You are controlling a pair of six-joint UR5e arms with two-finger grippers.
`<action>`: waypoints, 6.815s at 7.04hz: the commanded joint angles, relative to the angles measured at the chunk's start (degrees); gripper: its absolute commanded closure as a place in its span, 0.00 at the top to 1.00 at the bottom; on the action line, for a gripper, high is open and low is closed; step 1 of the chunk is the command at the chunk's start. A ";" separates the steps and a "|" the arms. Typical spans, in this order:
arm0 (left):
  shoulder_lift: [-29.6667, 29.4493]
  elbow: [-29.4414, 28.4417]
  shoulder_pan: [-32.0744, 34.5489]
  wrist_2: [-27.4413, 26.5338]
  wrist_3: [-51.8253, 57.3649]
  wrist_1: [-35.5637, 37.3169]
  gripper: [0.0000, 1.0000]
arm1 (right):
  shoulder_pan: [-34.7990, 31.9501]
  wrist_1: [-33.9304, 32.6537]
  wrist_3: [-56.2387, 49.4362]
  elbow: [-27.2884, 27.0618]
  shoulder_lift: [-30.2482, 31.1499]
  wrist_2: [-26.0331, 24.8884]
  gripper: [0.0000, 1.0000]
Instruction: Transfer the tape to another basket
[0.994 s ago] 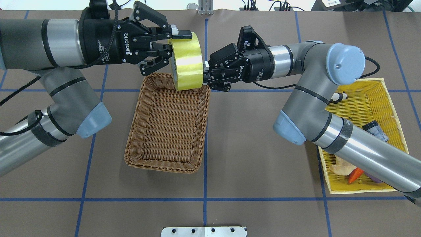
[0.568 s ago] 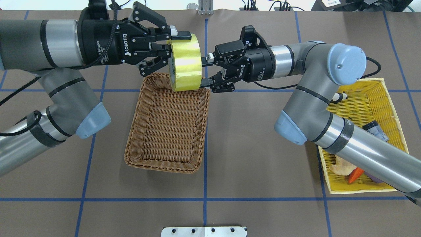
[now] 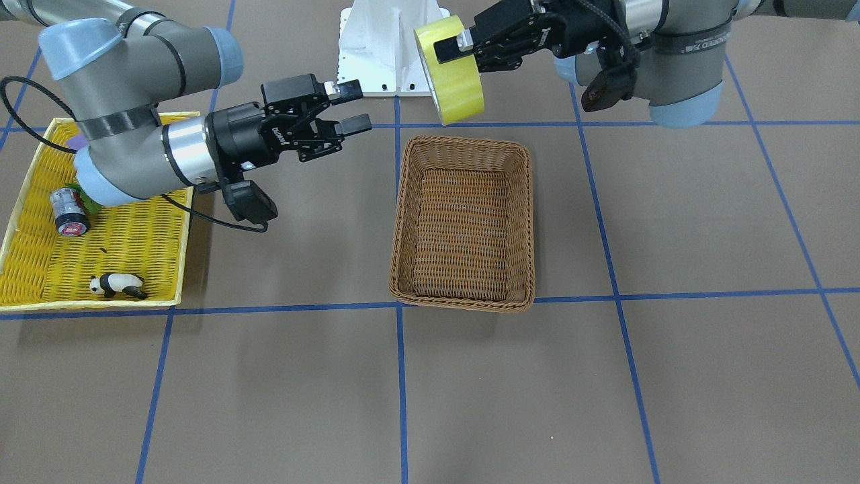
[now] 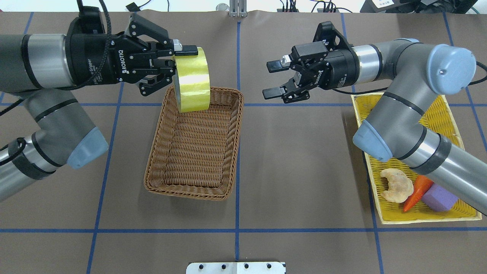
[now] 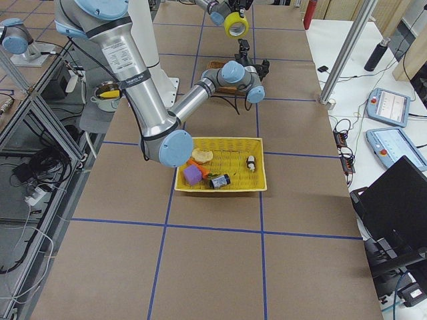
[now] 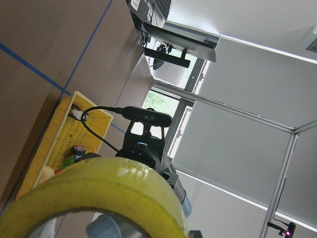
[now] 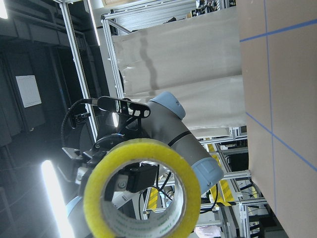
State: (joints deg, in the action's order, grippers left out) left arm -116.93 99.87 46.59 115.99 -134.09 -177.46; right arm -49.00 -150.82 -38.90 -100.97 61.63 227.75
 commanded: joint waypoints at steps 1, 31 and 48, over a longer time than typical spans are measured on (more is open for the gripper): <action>4.86 0.33 0.16 -0.15 11.96 4.80 0.00 | -6.08 0.00 -0.21 -0.28 0.51 -13.23 1.00; -16.05 -13.56 -15.48 -10.17 28.98 80.69 0.52 | -21.92 32.34 40.04 -0.45 9.65 -89.06 1.00; 11.43 -4.04 34.59 10.99 135.73 91.71 0.98 | -32.72 37.33 37.09 -2.91 17.77 -94.24 1.00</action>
State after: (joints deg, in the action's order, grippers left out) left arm -107.53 99.55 78.16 125.15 -2.16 -82.36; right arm -79.40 -115.64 1.10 -103.69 74.56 133.64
